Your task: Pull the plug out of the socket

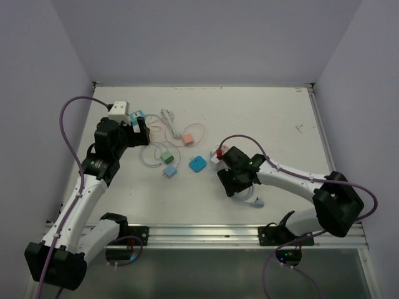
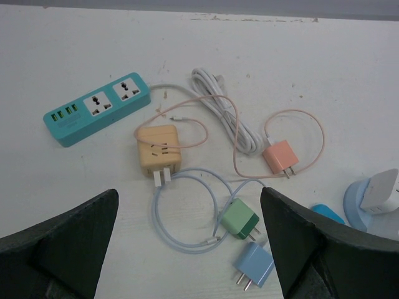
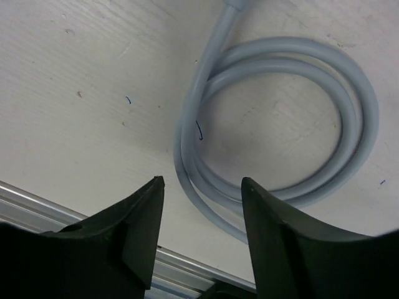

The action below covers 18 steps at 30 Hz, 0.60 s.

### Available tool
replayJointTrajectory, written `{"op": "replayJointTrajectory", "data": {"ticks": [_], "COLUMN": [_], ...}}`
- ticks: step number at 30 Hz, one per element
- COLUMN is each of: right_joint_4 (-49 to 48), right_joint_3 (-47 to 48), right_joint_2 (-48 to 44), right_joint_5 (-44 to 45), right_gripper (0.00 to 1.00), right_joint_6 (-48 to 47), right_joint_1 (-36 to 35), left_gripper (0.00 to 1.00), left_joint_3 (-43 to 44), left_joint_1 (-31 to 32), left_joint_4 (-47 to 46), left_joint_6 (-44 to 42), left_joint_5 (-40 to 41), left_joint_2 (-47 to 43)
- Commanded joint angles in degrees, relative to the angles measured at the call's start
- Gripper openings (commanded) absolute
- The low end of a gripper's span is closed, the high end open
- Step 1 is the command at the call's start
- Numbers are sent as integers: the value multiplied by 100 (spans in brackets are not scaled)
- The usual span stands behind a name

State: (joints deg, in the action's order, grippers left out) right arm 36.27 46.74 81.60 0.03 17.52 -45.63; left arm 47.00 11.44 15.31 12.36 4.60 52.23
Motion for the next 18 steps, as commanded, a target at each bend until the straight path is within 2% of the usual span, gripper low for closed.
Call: {"op": "replayJointTrajectory", "data": {"ticks": [1,3,8,12,13,18], "right_joint_4": [187,109,-146,-742,-823,-1499], "right_joint_3": [71,220,494,477,476,572], "right_joint_2": [-425,-557,-926,-1357,-1410,-1200], "right_joint_5": [461,681,1514,2077,2167,2124], "right_gripper": [58,63,62,60,64,64], "right_joint_6": [392,558,1323,2183,2316,2616], "right_joint_1": [36,71,238,562,651,1073], "left_gripper": [100,100,99,99,100,99], "left_joint_3": [-42,-42,-7,46,72,151], "left_joint_1": [25,25,25,25,33,77], "left_joint_4": [-353,-345,-345,-318,-309,-283], "left_joint_6": [-129,-137,-155,-146,-146,-111], "left_joint_5": [-319,-425,-942,-1198,-1259,-1655], "left_joint_2": [112,200,437,727,780,1192]}}
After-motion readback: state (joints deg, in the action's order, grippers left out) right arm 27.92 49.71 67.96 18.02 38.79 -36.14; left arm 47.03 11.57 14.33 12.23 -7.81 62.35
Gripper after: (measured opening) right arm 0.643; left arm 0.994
